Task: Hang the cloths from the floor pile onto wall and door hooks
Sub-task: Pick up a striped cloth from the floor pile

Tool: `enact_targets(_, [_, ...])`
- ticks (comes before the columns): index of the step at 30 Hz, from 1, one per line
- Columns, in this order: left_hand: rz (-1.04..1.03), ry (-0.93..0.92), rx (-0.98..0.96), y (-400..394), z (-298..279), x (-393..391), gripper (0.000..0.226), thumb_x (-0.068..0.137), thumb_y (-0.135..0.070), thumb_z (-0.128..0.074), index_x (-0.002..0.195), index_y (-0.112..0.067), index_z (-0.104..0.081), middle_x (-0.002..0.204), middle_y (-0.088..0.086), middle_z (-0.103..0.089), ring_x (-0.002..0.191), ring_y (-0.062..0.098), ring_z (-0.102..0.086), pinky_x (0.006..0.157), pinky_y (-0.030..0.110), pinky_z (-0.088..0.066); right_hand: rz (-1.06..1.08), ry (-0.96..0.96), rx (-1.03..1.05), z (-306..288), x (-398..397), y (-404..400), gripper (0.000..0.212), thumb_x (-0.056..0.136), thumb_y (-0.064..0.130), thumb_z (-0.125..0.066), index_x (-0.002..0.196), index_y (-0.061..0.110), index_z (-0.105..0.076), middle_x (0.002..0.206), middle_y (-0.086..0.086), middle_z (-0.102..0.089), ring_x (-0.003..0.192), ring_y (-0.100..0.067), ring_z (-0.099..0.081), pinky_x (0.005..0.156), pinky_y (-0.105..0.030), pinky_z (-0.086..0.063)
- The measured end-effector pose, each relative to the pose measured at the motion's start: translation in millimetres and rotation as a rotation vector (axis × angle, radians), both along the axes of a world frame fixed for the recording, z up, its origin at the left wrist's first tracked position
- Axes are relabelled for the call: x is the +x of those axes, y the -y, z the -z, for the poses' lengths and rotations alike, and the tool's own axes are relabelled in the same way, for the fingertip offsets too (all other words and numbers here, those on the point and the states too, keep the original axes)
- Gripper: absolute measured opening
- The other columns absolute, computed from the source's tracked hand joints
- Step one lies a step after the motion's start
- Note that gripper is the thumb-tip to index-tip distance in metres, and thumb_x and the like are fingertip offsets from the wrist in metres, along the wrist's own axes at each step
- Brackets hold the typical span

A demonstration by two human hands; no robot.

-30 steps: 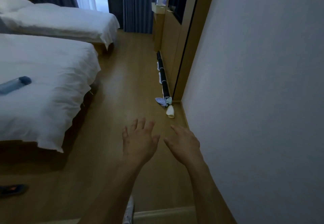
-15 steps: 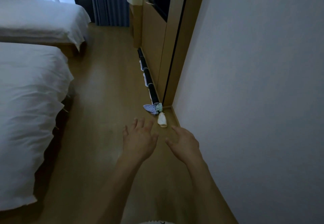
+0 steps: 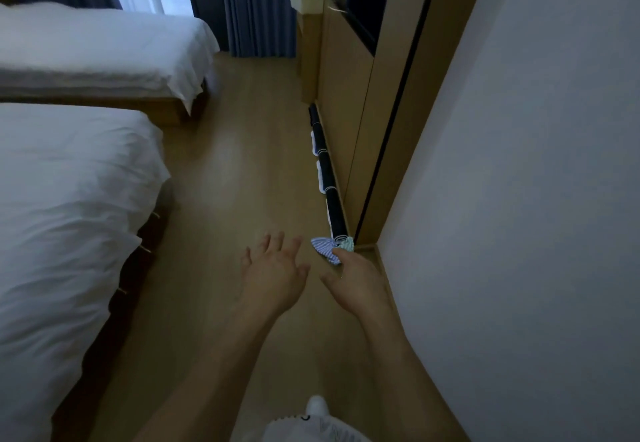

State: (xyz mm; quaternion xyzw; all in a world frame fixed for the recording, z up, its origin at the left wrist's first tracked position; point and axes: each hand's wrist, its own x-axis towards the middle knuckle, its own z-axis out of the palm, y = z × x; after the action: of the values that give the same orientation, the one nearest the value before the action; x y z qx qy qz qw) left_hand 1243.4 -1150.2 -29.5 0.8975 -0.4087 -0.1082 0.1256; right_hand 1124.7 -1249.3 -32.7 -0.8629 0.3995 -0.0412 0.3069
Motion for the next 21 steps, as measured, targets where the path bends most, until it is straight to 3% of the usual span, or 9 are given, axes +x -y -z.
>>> enact_targets(14, [0.005,-0.104,0.11,200,64,135,0.056,0.097,-0.044,-0.044,0.15,-0.032,-0.029,0.157,0.003,-0.026,0.144,0.026,-0.022,0.117,0.048,-0.015,0.038,-0.15,0.192,76,113,189,0.044,0.088,0.032,-0.058,0.13,0.019,-0.055,0.127,-0.005,-0.058,0.117,-0.024,-0.053,0.098,-0.037,-0.044])
enact_targets(21, [0.15,-0.144,0.186,298,125,223,0.057,0.097,-0.044,-0.047,0.15,-0.029,-0.03,0.154,0.006,-0.033,0.139,0.029,-0.032,0.113,0.044,-0.023,0.197,-0.26,0.265,126,186,271,0.047,0.091,0.032,-0.053,0.136,0.02,-0.049,0.137,-0.007,-0.052,0.123,-0.026,-0.049,0.1,-0.031,-0.039])
